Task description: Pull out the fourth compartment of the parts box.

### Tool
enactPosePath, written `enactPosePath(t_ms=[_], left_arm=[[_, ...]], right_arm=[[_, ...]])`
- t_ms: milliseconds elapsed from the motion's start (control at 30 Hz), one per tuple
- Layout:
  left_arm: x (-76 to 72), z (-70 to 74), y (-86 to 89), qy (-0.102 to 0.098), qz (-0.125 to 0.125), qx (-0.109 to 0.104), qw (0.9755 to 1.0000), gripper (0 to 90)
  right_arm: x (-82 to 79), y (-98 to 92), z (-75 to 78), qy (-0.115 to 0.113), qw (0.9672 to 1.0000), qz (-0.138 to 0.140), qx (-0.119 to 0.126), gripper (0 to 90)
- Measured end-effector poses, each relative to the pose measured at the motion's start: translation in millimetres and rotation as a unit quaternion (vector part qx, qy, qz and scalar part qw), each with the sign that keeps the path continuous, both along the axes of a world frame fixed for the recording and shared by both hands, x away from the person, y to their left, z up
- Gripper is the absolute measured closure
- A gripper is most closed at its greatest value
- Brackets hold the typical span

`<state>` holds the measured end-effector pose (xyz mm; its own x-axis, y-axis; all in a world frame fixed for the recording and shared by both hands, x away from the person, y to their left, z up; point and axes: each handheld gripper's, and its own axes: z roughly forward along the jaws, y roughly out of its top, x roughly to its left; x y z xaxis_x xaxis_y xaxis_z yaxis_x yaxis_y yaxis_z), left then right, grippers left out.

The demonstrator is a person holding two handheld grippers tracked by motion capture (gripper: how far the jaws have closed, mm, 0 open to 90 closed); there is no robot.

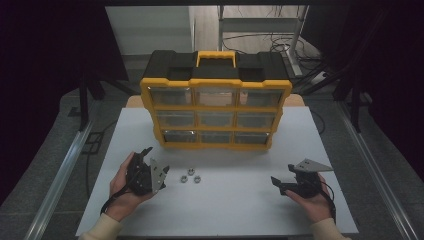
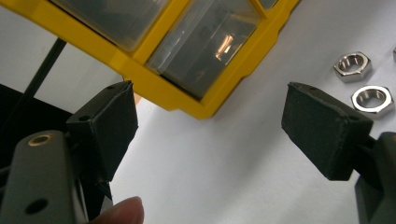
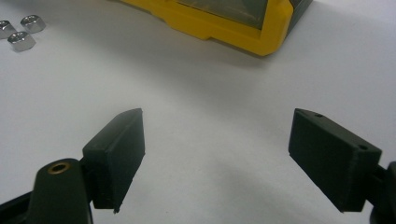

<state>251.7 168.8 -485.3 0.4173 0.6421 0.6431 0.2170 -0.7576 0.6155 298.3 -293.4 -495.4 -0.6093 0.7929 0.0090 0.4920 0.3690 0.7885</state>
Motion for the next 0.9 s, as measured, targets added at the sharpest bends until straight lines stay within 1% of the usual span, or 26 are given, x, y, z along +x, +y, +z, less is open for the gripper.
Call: enactPosePath(t_ms=[33, 67, 133, 200, 300, 333, 367, 400, 433, 467, 500, 533, 700, 733, 900], left_arm=[[0.0, 0.0, 0.0, 0.000, 0.000, 0.000, 1.0000, 19.3], [0.9, 1.4, -1.0, -0.005, -0.004, 0.007, 1.0000, 19.7], [1.4, 1.7, -1.6, -0.008, -0.004, 0.006, 0.9999, 19.6], [2.8, 5.4, -3.3, -0.013, -0.008, 0.015, 0.9998, 19.7], [5.0, 8.3, -5.2, -0.016, -0.011, 0.012, 0.9997, 19.8], [8.3, 12.8, -7.5, -0.021, -0.014, 0.012, 0.9996, 19.9], [8.3, 12.8, -7.5, -0.021, -0.014, 0.012, 0.9996, 19.9], [11.6, 17.7, -9.1, -0.024, -0.015, 0.012, 0.9995, 20.0], [11.6, 17.7, -9.1, -0.024, -0.015, 0.012, 0.9995, 20.0], [14.8, 21.6, -10.8, -0.030, -0.015, 0.008, 0.9994, 20.2], [14.8, 21.6, -10.8, -0.030, -0.015, 0.008, 0.9994, 20.3], [17.7, 25.5, -12.8, -0.034, -0.018, 0.008, 0.9993, 20.3], [21.3, 30.5, -16.0, -0.037, -0.025, 0.008, 0.9990, 20.9], [23.1, 32.6, -18.1, -0.038, -0.028, 0.010, 0.9988, 21.0], [25.7, 33.8, -20.4, -0.041, -0.034, 0.016, 0.9984, 21.2]], right_arm=[[0.0, 0.0, 0.0, 0.000, 1.0000, 0.000, 0.000, 19.0], [0.3, 0.1, -0.1, 0.000, 1.0000, 0.001, 0.000, 19.0], [0.4, 0.2, 0.0, 0.000, 1.0000, 0.001, 0.001, 19.0], [1.0, 0.3, 0.2, 0.000, 1.0000, 0.001, 0.001, 18.9], [1.4, -0.1, 0.4, -0.001, 1.0000, 0.001, 0.001, 18.9], [1.9, -0.6, 0.6, -0.001, 1.0000, -0.002, 0.002, 18.9], [2.1, -0.9, 0.6, -0.001, 1.0000, -0.002, 0.002, 18.9], [2.5, -1.2, 0.6, -0.002, 1.0000, -0.003, 0.002, 18.9], [2.6, -1.3, 0.5, -0.002, 1.0000, -0.002, 0.002, 18.9], [2.7, -1.3, 0.4, -0.002, 1.0000, -0.002, 0.001, 18.9], [2.7, -1.3, 0.4, -0.002, 1.0000, -0.002, 0.001, 18.9], [2.6, -1.1, 0.4, -0.002, 1.0000, -0.003, 0.000, 18.9], [2.7, -0.7, -0.2, -0.001, 1.0000, -0.002, 0.001, 18.8], [2.8, -1.1, -0.4, -0.002, 1.0000, -0.001, 0.000, 18.8], [3.0, -1.1, -0.5, -0.001, 1.0000, -0.002, 0.000, 18.7]])
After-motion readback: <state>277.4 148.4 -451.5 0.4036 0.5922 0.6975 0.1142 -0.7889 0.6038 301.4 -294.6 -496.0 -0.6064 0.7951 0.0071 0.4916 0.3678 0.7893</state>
